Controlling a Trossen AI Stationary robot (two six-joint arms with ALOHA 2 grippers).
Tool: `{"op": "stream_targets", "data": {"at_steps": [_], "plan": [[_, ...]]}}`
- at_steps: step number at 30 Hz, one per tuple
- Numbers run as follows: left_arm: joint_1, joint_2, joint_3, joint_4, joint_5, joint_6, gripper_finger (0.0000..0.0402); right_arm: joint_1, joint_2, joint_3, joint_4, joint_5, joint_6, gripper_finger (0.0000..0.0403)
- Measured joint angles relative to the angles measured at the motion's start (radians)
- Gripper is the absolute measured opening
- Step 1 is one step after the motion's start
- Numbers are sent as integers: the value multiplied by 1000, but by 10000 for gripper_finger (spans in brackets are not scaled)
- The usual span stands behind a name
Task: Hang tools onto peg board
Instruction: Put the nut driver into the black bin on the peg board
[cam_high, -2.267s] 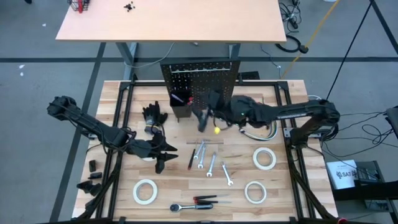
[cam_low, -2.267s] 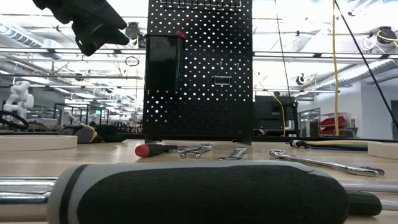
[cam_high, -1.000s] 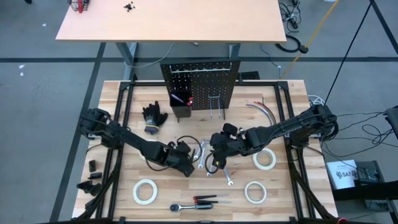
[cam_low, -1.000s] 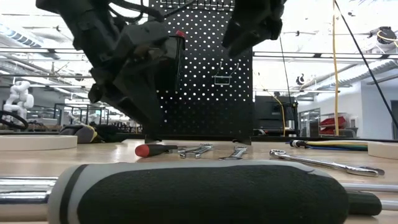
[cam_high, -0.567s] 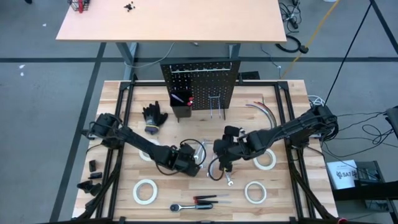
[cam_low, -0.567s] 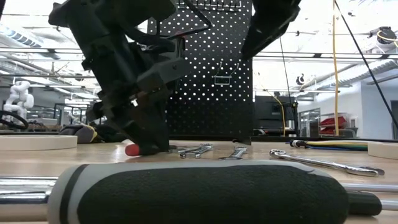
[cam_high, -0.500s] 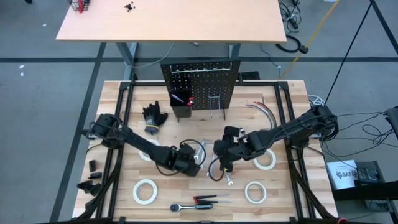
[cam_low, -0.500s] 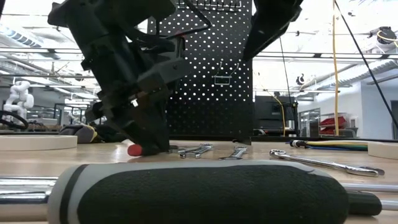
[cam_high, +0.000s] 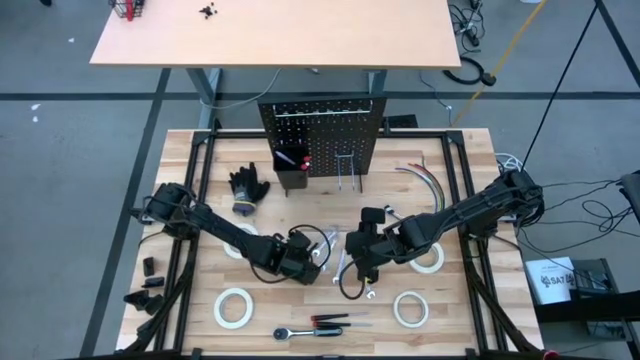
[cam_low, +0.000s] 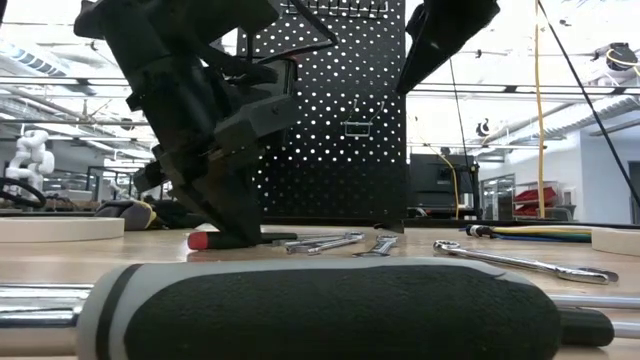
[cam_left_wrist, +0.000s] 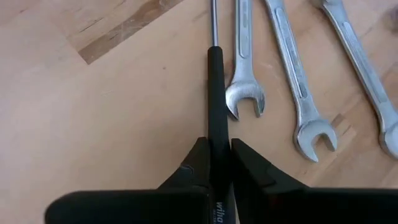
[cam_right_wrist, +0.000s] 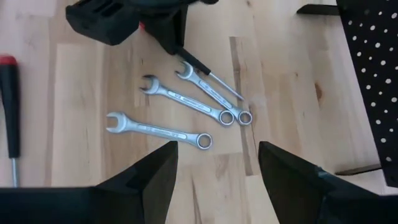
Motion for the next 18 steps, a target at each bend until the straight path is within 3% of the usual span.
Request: {"op": "stream_targets", "data": {"at_steps": [7, 18], "plan": [[1, -141, -14, -243, -24, 62, 27, -2, 0, 0, 108, 3, 7, 217], [-21, -513, -13, -250, -62, 348, 27, -3, 0, 0, 391, -1, -40, 217]]}}
